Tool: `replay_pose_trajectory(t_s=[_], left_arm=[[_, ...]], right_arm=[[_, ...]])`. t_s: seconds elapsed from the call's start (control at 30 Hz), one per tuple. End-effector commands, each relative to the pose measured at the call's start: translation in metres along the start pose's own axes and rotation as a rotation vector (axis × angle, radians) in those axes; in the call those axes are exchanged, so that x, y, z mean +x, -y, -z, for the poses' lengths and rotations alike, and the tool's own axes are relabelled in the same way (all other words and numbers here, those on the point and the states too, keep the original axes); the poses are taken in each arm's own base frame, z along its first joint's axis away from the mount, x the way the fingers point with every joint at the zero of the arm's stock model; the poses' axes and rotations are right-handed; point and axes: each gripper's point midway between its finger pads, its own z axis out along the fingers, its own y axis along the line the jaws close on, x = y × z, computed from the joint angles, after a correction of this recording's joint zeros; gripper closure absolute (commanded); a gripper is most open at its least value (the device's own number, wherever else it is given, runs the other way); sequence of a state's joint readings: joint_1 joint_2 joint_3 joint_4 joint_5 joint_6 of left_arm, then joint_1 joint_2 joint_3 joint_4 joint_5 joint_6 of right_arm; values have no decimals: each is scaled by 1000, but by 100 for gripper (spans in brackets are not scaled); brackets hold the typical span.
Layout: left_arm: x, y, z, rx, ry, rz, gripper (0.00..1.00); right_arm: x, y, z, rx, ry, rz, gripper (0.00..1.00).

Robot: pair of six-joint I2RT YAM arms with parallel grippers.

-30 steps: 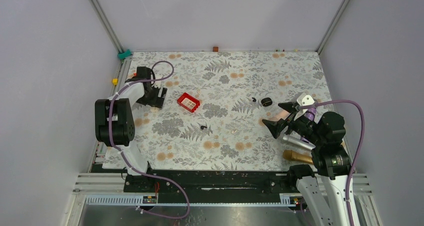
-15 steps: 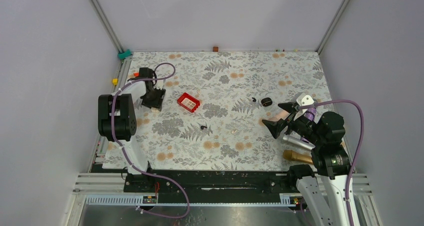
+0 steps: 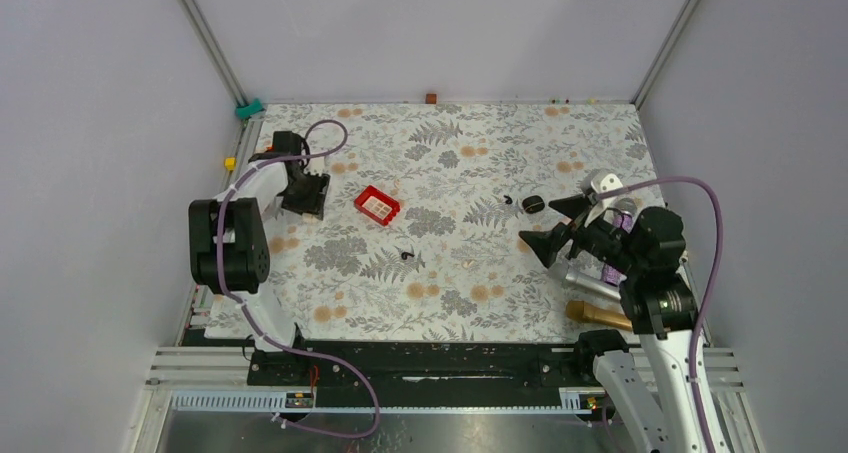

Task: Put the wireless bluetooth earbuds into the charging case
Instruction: Pick up the charging case at the center of the board.

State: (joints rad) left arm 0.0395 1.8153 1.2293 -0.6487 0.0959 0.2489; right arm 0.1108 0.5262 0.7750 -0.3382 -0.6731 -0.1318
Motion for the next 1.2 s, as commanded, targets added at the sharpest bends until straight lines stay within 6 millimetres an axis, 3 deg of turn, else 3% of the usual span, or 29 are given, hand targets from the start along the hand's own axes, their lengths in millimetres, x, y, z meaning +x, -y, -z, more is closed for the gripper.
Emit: replay_pose_trajectory(t_s=[0.0, 0.17, 0.3, 0.4, 0.53, 0.77, 0.97, 1.17], left_arm=[[-48, 19, 69, 48, 204, -8, 92], [-78, 51, 123, 174, 367, 10, 99], [-95, 100, 162, 278, 475, -128, 100], [-98, 130, 179, 284, 542, -255, 100], [-89, 169, 196, 338, 617, -391, 100], [-62, 214, 212, 458, 681, -567, 100], [-44, 251, 226, 477, 724, -731, 100], [-27, 280, 221, 482, 692, -855, 100]], right_arm=[[-44, -11, -16, -125, 72, -121, 1], [-76, -5, -39, -181, 115, -222, 1], [-93, -3, -62, -187, 103, -244, 1], [-99, -11, -81, -220, 117, -280, 1], [-84, -21, -106, -244, 84, -330, 1], [-49, -27, -139, -239, -38, -388, 1], [-37, -49, -157, -338, -103, -463, 1], [-23, -72, -164, -388, -162, -458, 3]])
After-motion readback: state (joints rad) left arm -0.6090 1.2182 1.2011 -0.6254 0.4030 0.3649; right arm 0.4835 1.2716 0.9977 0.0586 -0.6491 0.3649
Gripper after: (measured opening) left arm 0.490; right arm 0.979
